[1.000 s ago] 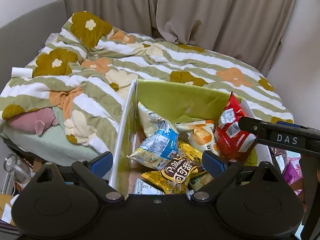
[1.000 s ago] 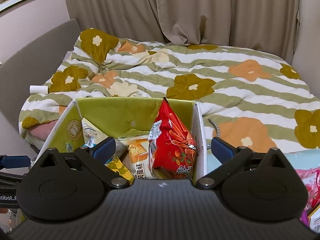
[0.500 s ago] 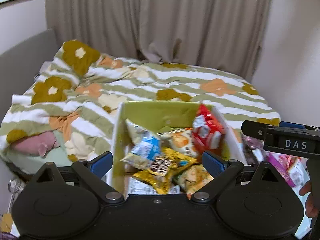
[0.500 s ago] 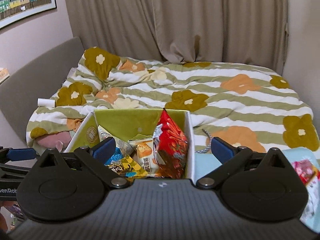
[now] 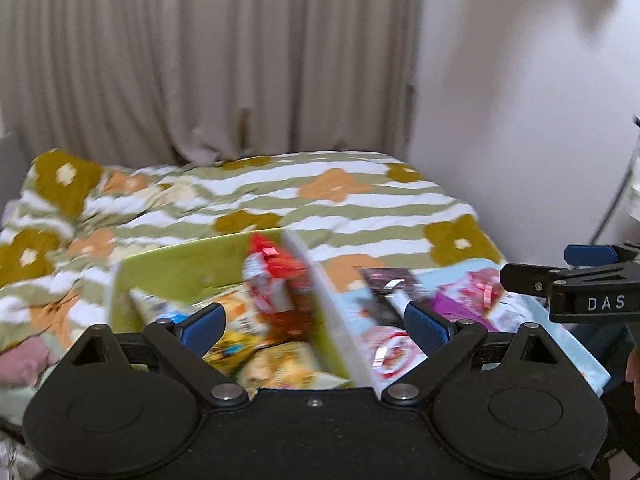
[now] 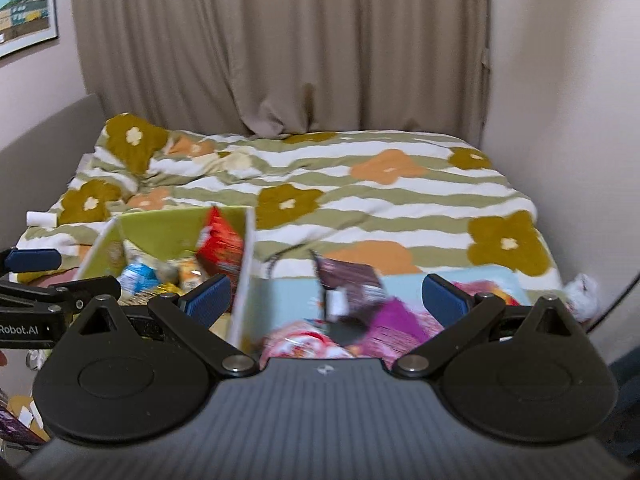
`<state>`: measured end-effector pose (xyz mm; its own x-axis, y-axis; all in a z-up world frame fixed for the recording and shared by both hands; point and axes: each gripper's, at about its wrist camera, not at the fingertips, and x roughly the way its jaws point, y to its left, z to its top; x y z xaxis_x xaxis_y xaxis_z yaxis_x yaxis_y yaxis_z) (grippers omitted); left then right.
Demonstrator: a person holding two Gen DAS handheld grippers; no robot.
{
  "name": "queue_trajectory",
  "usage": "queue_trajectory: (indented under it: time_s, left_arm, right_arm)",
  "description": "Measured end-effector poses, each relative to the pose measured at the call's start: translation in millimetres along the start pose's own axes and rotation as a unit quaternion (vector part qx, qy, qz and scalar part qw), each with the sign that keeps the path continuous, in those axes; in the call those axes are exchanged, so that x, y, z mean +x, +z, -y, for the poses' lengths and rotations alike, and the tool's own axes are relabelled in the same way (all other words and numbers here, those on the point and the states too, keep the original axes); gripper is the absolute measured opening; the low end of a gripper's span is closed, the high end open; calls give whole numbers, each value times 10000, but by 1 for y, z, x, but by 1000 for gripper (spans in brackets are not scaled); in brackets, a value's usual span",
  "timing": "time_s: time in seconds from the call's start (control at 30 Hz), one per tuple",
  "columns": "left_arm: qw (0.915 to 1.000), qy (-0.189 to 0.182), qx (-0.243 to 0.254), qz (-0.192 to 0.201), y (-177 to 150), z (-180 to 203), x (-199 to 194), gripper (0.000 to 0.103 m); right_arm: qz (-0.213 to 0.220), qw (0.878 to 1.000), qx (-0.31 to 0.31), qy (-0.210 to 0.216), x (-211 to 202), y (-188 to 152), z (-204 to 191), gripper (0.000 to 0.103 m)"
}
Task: Organize snacks
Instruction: 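Withdraw both tools from the box back toward the snack tray, then grasp the purple potato-chip bag with left tool while right tool grasps the white printed bag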
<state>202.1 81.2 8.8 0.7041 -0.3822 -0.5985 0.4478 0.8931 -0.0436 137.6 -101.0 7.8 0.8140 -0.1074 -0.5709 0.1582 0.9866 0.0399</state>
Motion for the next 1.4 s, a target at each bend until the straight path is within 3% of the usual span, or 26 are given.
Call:
queue_trajectory:
  time_s: [0.4, 0.53, 0.67, 0.97, 1.2, 1.27, 1.4]
  left_arm:
    - [9938, -524, 932, -305, -5, 124, 70, 98]
    - [9879, -539, 1309, -632, -18, 155, 102, 98]
    - [9818, -319, 1636, -910, -28, 177, 134, 98]
    - [9627, -6, 2375, -1293, -44, 202, 193, 98]
    - [9460, 29, 2809, -1615, -57, 211, 221, 98]
    - [9447, 99, 2814, -1683, -58, 211, 226, 98]
    - [9511, 76, 2511, -1799, -57, 204, 232, 98]
  right_arm:
    - [-373, 9988, -305, 54, 15, -26, 129, 103]
    - [-626, 9970, -413, 174, 37, -36, 162, 103]
    - [-898, 9939, -553, 323, 63, -46, 188, 103]
    - [-1367, 9821, -937, 893, 122, -66, 213, 103]
    - [-1622, 9709, -1226, 1266, 152, -69, 220, 103]
    - [-1667, 9688, -1281, 1314, 158, -71, 220, 103]
    - [-1736, 9661, -1261, 1436, 167, -75, 221, 103]
